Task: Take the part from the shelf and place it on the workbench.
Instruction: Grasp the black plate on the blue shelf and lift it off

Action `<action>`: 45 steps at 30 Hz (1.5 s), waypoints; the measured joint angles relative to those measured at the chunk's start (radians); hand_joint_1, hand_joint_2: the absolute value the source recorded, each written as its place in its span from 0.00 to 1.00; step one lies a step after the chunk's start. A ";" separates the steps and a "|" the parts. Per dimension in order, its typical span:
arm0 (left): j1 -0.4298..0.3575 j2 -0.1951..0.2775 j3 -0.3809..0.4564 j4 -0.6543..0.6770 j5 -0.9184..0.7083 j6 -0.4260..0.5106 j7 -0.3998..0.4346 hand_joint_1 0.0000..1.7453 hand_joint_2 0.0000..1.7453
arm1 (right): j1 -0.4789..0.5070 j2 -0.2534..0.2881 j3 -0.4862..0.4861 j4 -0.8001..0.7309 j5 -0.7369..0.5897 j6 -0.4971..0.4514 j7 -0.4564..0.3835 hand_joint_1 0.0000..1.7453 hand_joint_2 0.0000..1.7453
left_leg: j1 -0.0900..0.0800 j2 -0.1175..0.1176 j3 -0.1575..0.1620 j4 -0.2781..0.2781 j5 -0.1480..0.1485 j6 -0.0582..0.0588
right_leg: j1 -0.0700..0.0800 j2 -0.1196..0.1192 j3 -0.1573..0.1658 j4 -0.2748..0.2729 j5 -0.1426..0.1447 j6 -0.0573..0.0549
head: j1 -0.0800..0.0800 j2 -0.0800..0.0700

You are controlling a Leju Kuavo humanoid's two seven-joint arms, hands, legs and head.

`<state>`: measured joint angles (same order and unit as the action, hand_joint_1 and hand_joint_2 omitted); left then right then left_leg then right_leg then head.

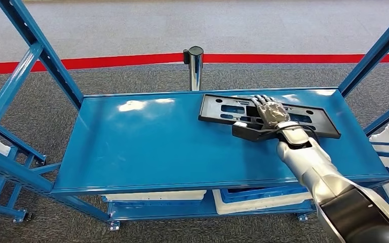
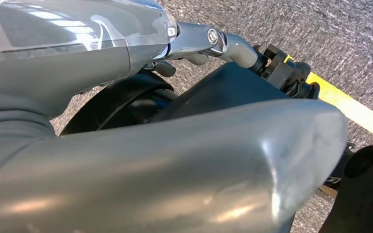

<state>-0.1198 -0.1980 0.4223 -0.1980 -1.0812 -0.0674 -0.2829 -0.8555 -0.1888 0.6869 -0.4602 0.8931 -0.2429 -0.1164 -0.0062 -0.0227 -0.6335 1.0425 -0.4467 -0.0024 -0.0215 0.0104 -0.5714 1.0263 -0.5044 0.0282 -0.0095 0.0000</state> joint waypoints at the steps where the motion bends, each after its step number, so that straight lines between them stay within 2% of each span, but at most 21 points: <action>1: 0.000 0.000 0.000 0.000 0.001 0.001 0.000 0.00 0.00 | 0.000 -0.007 -0.002 0.006 -0.002 -0.002 0.000 0.00 1.00 | 0.000 0.000 0.000 0.000 0.000 0.000 | 0.000 0.000 0.000 0.000 0.000 0.000 | 0.000 0.000; 7: 0.000 0.000 0.000 0.000 0.004 0.002 -0.002 0.00 0.00 | 0.004 -0.033 -0.018 0.021 -0.009 -0.016 -0.003 0.00 1.00 | 0.000 0.000 0.001 0.000 0.000 0.000 | 0.000 0.000 0.001 0.000 0.000 0.000 | 0.000 0.000; 9: -0.001 0.000 0.000 0.000 0.004 0.001 -0.004 0.00 0.00 | 0.007 -0.038 -0.023 0.022 -0.009 -0.019 -0.003 0.07 1.00 | 0.000 0.000 0.001 0.000 0.000 0.000 | 0.000 0.000 0.001 0.000 0.000 0.000 | 0.000 0.000; 11: -0.001 0.000 0.000 0.000 0.004 0.001 -0.006 0.00 0.00 | 0.009 -0.041 -0.028 0.022 -0.008 -0.019 -0.005 0.58 1.00 | 0.000 0.000 0.001 0.000 0.000 0.000 | 0.000 0.000 0.001 0.000 0.000 0.000 | 0.000 0.000; 13: -0.001 0.000 0.000 0.000 0.003 0.001 -0.006 0.00 0.00 | 0.014 -0.044 -0.032 0.022 -0.007 -0.020 -0.008 1.00 1.00 | 0.000 0.000 0.001 0.000 0.000 0.000 | 0.000 0.000 0.001 0.000 0.000 0.000 | 0.001 0.000; 26: -0.001 0.000 0.000 0.000 0.009 0.009 -0.006 0.00 0.00 | 0.041 -0.048 -0.053 -0.005 0.002 -0.048 -0.064 1.00 1.00 | 0.000 0.001 0.001 0.000 0.000 0.000 | 0.000 0.001 0.001 0.000 0.000 0.000 | 0.001 0.000; 30: 0.000 0.001 0.000 0.000 0.018 0.015 -0.016 0.00 0.00 | 0.077 -0.057 -0.069 -0.093 -0.015 -0.062 -0.094 1.00 1.00 | 0.000 0.001 0.001 0.000 0.000 0.000 | 0.000 0.001 0.001 0.000 0.000 0.000 | 0.001 0.000; 33: 0.003 0.003 0.000 0.000 0.029 0.019 -0.042 0.00 0.00 | 0.112 -0.076 -0.093 -0.239 -0.060 -0.091 -0.117 1.00 1.00 | 0.000 0.001 0.001 0.000 0.000 0.000 | 0.000 0.001 0.001 0.000 0.000 0.000 | 0.001 0.000; 37: 0.013 0.008 0.000 0.000 0.036 0.053 -0.101 0.00 1.00 | 0.177 -0.118 -0.148 -0.571 -0.156 -0.125 -0.133 1.00 1.00 | 0.000 0.001 -0.001 0.000 0.000 0.000 | 0.000 0.001 -0.001 0.000 0.000 0.000 | 0.002 0.000; 41: 0.022 0.011 0.000 0.000 0.038 0.094 -0.148 0.00 1.00 | 0.225 -0.158 -0.210 -0.911 -0.210 -0.155 -0.150 1.00 1.00 | 0.000 0.000 -0.002 0.000 0.000 0.000 | 0.000 0.000 -0.002 0.000 -0.001 0.000 | 0.001 0.000; 45: 0.026 0.011 0.000 0.000 0.039 0.132 -0.193 0.00 1.00 | 0.261 -0.194 -0.252 -1.148 -0.225 -0.171 -0.168 1.00 1.00 | 0.000 0.000 -0.002 0.000 -0.001 0.000 | 0.000 0.000 -0.002 0.000 -0.002 -0.001 | 0.001 0.000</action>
<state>-0.0934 -0.1868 0.4223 -0.1980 -1.0417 0.0649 -0.4754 -0.5947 -0.3827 0.4353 -1.6080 0.6677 -0.4141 -0.2841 -0.0062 -0.0228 -0.6359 1.0421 -0.4480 -0.0020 -0.0215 0.0102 -0.5737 1.0262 -0.5061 0.0276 -0.0088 0.0000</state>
